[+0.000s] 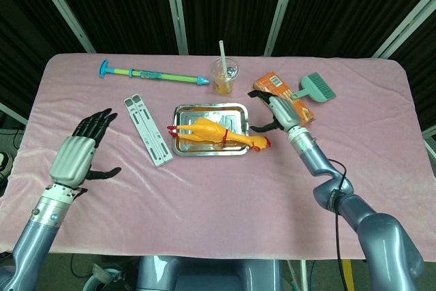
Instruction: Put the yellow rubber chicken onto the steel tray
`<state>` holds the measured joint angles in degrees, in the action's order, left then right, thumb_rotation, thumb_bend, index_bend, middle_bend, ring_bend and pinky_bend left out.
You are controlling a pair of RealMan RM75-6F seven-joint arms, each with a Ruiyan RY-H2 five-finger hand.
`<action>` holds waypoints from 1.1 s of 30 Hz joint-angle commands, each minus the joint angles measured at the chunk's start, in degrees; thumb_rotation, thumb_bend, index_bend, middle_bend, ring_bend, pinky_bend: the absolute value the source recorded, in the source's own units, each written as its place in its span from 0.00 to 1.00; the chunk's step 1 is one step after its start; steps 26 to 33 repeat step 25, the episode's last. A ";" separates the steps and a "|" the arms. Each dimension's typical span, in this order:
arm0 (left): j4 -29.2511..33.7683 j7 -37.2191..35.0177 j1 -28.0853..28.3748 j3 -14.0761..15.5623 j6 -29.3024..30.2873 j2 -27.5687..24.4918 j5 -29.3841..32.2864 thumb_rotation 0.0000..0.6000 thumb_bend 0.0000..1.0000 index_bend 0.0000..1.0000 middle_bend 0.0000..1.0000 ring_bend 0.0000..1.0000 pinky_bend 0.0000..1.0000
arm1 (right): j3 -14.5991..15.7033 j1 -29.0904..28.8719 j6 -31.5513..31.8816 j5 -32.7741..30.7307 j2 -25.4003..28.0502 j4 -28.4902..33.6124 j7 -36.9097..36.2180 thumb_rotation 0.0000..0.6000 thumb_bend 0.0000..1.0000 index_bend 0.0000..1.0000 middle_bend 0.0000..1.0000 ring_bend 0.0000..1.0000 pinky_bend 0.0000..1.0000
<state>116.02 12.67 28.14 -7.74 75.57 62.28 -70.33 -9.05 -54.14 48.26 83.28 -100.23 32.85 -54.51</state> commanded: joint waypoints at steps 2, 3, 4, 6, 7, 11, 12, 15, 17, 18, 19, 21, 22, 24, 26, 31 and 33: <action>-2.10 0.77 -2.45 0.65 2.52 -1.16 0.61 1.00 0.03 0.00 0.00 0.00 0.08 | -2.42 6.82 6.60 -4.42 6.33 6.20 10.63 1.00 0.31 0.35 0.34 0.30 0.30; -2.58 0.86 -2.91 0.79 2.94 -1.38 0.68 1.00 0.03 0.00 0.00 0.00 0.08 | -2.56 7.75 7.35 -4.90 7.27 7.49 12.20 1.00 0.31 0.35 0.35 0.30 0.30; -3.22 0.93 -3.50 0.96 3.50 -1.62 0.69 1.00 0.04 0.00 0.00 0.00 0.08 | -2.60 9.40 8.66 -5.56 8.84 9.52 14.66 1.00 0.31 0.35 0.35 0.30 0.30; -4.53 1.00 -4.61 1.23 4.70 -1.92 0.57 1.00 0.04 0.00 0.00 0.00 0.08 | -2.36 11.93 10.71 -6.30 11.41 12.87 18.91 1.00 0.31 0.35 0.35 0.30 0.30; -5.17 0.94 -5.22 1.42 5.34 -2.01 0.30 1.00 0.04 0.00 0.00 0.00 0.08 | -1.92 13.63 12.02 -6.56 12.95 14.93 21.48 1.00 0.31 0.35 0.35 0.30 0.30; -6.72 -0.03 -7.61 2.87 7.01 -2.76 -1.70 1.00 0.04 0.01 0.00 0.00 0.08 | 0.06 19.54 16.56 -7.09 18.49 23.26 29.74 1.00 0.31 0.33 0.34 0.26 0.27; -6.90 -0.64 -8.25 3.36 7.23 -2.98 -2.32 1.00 0.04 0.01 0.00 0.00 0.07 | 0.45 21.11 17.86 -7.37 19.94 25.82 31.55 1.00 0.31 0.32 0.34 0.25 0.27; -7.30 -1.96 -9.63 4.57 7.65 -3.35 -3.98 1.00 0.04 0.01 0.00 0.00 0.06 | 1.62 24.84 21.13 -7.66 23.27 31.93 35.31 1.00 0.31 0.26 0.31 0.20 0.23; -7.70 -2.59 -10.61 5.42 8.02 -3.52 -5.35 1.00 0.04 0.02 0.00 0.00 0.06 | 2.61 27.44 23.14 -7.86 25.49 36.22 38.10 1.00 0.31 0.22 0.28 0.18 0.22; -7.84 -2.75 -10.93 5.64 8.21 -3.52 -5.78 1.00 0.04 0.02 0.00 0.00 0.06 | 2.94 28.29 23.68 -8.01 26.10 37.54 38.81 1.00 0.31 0.21 0.27 0.17 0.21; -8.09 -2.95 -11.42 5.94 8.63 -3.39 -6.47 1.00 0.04 0.02 0.00 0.00 0.05 | 3.38 29.37 24.53 -8.00 26.90 39.38 39.74 1.00 0.31 0.20 0.26 0.16 0.20; -8.95 -2.94 -12.32 6.50 9.48 -2.94 -7.87 1.00 0.04 0.02 0.00 0.00 0.05 | 4.54 31.61 26.26 -7.67 28.24 42.58 41.36 1.00 0.31 0.18 0.25 0.15 0.20; -9.45 -2.78 -12.72 6.70 9.91 -2.64 -8.48 1.00 0.04 0.02 0.00 0.00 0.05 | 4.96 32.57 27.26 -7.38 28.77 43.99 42.22 1.00 0.31 0.17 0.25 0.15 0.19; -10.79 -2.24 -14.30 7.56 12.03 -1.57 -10.42 1.00 0.04 0.02 0.00 0.00 0.04 | 6.59 36.41 32.22 -6.42 29.66 47.71 45.18 1.00 0.31 0.17 0.24 0.15 0.19; -11.20 -2.28 -14.82 7.67 12.78 -1.14 -11.11 1.00 0.04 0.02 0.00 0.00 0.04 | 6.77 37.30 33.33 -6.24 29.87 48.92 46.03 1.00 0.31 0.17 0.24 0.15 0.19; -11.20 -2.28 -14.82 7.67 12.78 -1.14 -11.11 1.00 0.04 0.02 0.00 0.00 0.04 | 6.77 37.30 33.33 -6.24 29.87 48.92 46.03 1.00 0.31 0.17 0.24 0.15 0.19; -11.20 -2.28 -14.82 7.67 12.78 -1.14 -11.11 1.00 0.04 0.02 0.00 0.00 0.04 | 6.77 37.30 33.33 -6.24 29.87 48.92 46.03 1.00 0.31 0.17 0.24 0.15 0.19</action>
